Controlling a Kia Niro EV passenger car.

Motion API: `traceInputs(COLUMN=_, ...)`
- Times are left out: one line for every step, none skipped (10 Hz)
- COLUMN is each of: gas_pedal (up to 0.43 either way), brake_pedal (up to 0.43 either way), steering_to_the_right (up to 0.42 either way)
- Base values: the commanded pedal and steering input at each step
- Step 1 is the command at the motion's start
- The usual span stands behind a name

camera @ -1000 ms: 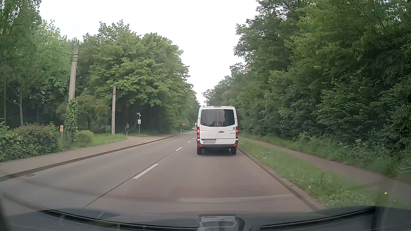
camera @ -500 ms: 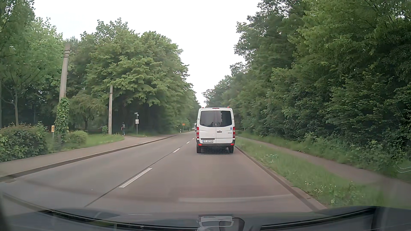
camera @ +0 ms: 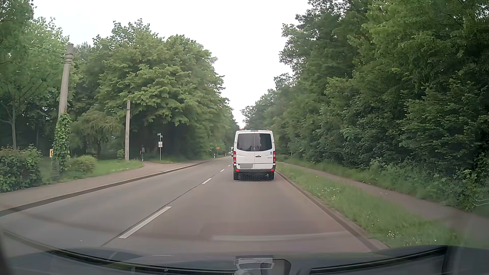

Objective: Follow the waypoints while adhering to traffic rules and regulations

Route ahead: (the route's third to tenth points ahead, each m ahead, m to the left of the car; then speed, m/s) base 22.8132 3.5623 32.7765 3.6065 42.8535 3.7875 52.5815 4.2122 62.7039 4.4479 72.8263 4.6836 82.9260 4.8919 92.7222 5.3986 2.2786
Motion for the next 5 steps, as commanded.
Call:
traceInputs(gas_pedal=0.000, brake_pedal=0.000, steering_to_the_right=0.001)
traceInputs(gas_pedal=0.020, brake_pedal=0.000, steering_to_the_right=0.001)
traceInputs(gas_pedal=0.067, brake_pedal=0.000, steering_to_the_right=0.001)
traceInputs(gas_pedal=0.098, brake_pedal=0.000, steering_to_the_right=0.001)
traceInputs(gas_pedal=0.110, brake_pedal=0.000, steering_to_the_right=0.001)
